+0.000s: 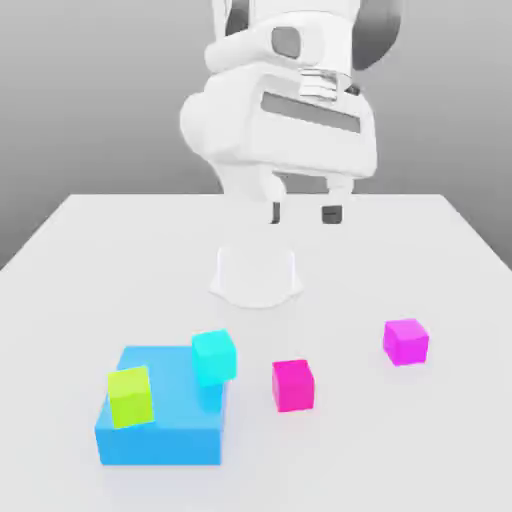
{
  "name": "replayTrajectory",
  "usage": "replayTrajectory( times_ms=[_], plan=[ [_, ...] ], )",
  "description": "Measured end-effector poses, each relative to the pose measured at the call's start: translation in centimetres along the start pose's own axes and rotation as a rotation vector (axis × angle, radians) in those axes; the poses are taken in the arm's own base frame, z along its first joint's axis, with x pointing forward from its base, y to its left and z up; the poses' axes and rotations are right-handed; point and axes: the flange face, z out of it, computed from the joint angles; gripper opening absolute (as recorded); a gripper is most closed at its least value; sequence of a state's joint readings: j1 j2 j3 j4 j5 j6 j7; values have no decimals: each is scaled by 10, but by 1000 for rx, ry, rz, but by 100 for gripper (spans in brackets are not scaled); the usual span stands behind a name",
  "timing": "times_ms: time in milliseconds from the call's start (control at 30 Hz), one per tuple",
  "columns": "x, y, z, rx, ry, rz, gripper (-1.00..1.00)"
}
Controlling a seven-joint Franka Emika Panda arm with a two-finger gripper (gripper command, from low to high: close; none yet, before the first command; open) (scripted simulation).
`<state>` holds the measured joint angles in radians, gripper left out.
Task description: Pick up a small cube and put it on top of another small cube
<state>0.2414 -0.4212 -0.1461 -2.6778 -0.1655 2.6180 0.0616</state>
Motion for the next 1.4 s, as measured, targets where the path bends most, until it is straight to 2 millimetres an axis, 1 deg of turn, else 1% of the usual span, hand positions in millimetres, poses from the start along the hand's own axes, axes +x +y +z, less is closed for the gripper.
replayTrajectory(
  times_ms=[167,300,433,533,567,633,733,933,967,1200,1400],
  plan=[
    [-40,-11,59,28,-102,-227,0],
    [-78,-20,98,65,-179,-408,0],
    [-121,-28,131,117,-252,-587,0],
    [-155,-33,150,164,-302,-721,0],
    [-163,-34,156,175,-312,-749,0],
    [-170,-36,166,180,-320,-771,0],
    [-174,-39,182,178,-322,-783,0],
    [-189,-38,214,180,-323,-779,0],
    [-192,-38,219,183,-323,-779,-100],
    [-193,-38,219,185,-324,-778,-100],
    [-178,-37,191,177,-325,-778,-100]
  ],
)
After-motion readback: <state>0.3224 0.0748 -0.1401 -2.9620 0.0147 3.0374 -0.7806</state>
